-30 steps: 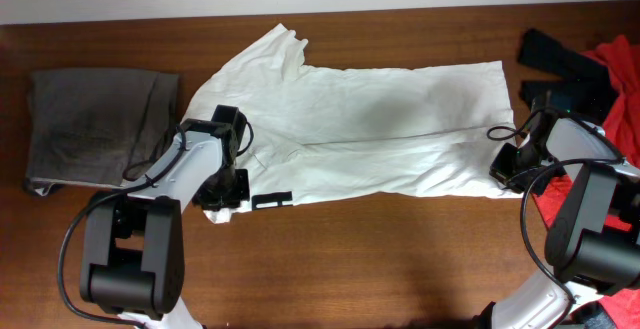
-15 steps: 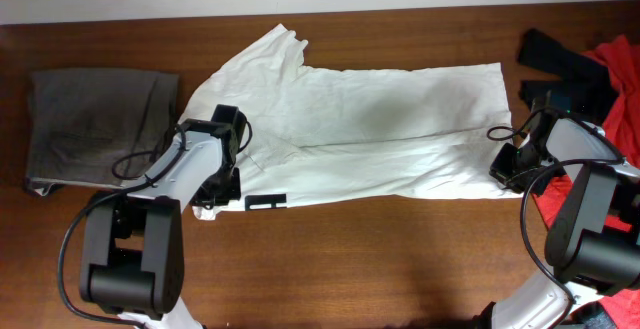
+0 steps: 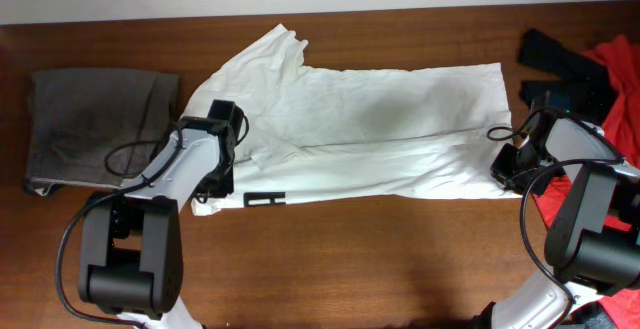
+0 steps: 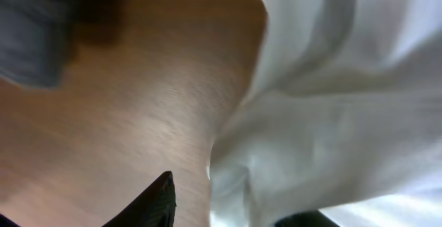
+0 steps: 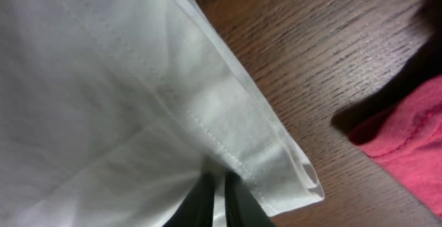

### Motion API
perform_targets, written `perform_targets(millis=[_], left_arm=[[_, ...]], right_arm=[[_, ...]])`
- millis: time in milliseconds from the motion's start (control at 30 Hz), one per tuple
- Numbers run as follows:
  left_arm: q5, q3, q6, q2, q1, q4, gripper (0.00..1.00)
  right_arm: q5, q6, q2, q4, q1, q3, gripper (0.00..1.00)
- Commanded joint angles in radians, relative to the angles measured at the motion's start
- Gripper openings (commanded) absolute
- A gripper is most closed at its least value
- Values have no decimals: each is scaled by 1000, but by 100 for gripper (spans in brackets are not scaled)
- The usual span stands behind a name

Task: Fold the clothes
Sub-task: 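Pull the folded edge taut outward with both grippers, then release and move the right gripper toward the shirt's center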

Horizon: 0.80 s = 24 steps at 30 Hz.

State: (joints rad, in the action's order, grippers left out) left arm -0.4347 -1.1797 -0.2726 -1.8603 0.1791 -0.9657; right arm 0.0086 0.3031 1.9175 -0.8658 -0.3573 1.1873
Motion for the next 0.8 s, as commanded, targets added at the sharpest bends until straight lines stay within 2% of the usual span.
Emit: perform_targets(millis=[0, 33, 100, 133, 267, 333, 567, 633, 700, 767], left_arm=[[-105, -28, 13, 13, -5, 44, 42], [-106, -28, 13, 13, -5, 58, 42], [-106, -29, 13, 13, -5, 68, 42], [-110, -29, 14, 13, -5, 66, 42], [-160, -42, 13, 18, -5, 38, 42], [-172, -68, 13, 26, -5, 14, 42], [-172, -217, 13, 57, -5, -51, 50], [-171, -260, 12, 64, -5, -64, 51], [-145, -298, 13, 70, -5, -72, 58], [-82, -333, 13, 72, -5, -81, 60]], right_arm=[[57, 0, 21, 14, -5, -24, 14], [57, -1, 21, 14, -5, -23, 17], [57, -20, 21, 10, -5, -19, 29], [56, -43, 21, 3, -5, -16, 31], [57, -64, 20, -68, -5, 47, 33], [56, -77, 19, -113, -5, 96, 38], [37, -84, 19, -288, -4, 320, 47], [-39, -138, 19, -331, -1, 382, 48], [-148, -209, 19, -374, 6, 436, 49], [-241, -269, 19, -420, 20, 484, 49]])
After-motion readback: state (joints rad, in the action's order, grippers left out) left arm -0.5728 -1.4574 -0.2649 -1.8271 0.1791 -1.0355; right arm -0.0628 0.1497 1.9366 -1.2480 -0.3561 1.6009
